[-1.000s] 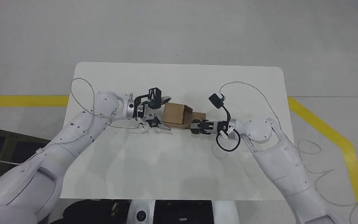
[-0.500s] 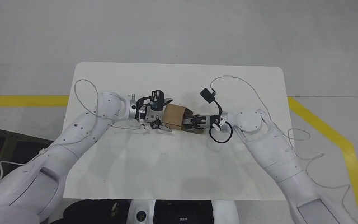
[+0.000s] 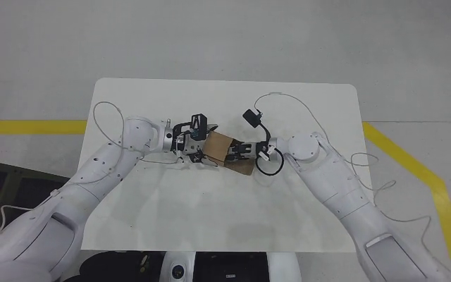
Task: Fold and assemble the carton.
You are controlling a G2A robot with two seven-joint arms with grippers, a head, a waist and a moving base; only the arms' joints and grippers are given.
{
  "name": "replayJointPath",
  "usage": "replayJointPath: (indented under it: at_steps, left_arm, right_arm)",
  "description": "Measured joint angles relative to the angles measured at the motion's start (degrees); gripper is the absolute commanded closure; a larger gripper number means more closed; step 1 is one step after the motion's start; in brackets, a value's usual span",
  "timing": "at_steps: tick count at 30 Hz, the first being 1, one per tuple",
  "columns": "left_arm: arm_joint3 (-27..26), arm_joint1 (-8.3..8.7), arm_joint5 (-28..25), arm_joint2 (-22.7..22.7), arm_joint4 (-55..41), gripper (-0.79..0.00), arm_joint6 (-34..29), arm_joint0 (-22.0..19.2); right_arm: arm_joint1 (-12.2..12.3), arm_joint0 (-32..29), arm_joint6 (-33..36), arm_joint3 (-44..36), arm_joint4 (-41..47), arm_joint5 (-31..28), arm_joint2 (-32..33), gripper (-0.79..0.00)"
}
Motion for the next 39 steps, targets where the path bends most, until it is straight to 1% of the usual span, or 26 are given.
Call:
replayJointPath:
  at_steps: [4,9,17,21,24,28,35,39]
  left_arm:
    - [-0.12,-0.03,0.06,-0.75,-0.30,-0.785,-0.41,0.34]
    - [-0.59,0.07,0.60,-2.06,-0.76,-0.785,-0.68,0.91]
    - [-1.62,0.28,0.52,-3.77,-1.07,-0.785,-1.43,2.11]
    - [-1.99,0.28,0.41,-4.31,-1.01,-0.785,-1.97,2.62]
    - [-2.15,0.27,0.30,-4.74,-1.01,-0.785,-2.24,2.97]
    - [-2.44,0.23,0.16,-5.19,-0.91,-0.785,-2.62,3.43]
    - [-3.05,0.14,0.14,-5.92,-0.39,-0.785,-3.26,4.12]
    - [-3.22,0.07,0.29,-6.31,-0.09,-0.785,-3.50,4.37]
  right_arm:
    - [0.30,-0.47,0.25,-0.16,-0.12,-0.94,1.03,0.000]
    - [1.93,-3.52,0.62,-4.07,-2.08,-0.39,4.64,0.000]
    - [4.87,-9.82,1.92,-14.45,-6.59,3.78,11.59,0.000]
    - [5.63,-11.18,1.79,-17.30,-8.54,5.73,13.61,0.000]
    - [5.81,-10.74,1.61,-17.12,-9.20,6.16,14.19,0.000]
    - [5.54,-8.74,1.36,-14.86,-9.69,6.15,13.31,0.000]
    - [4.33,-4.11,2.75,-10.00,-10.24,6.06,9.04,0.000]
    - [3.92,-2.92,4.59,-8.57,-9.82,6.09,7.43,0.000]
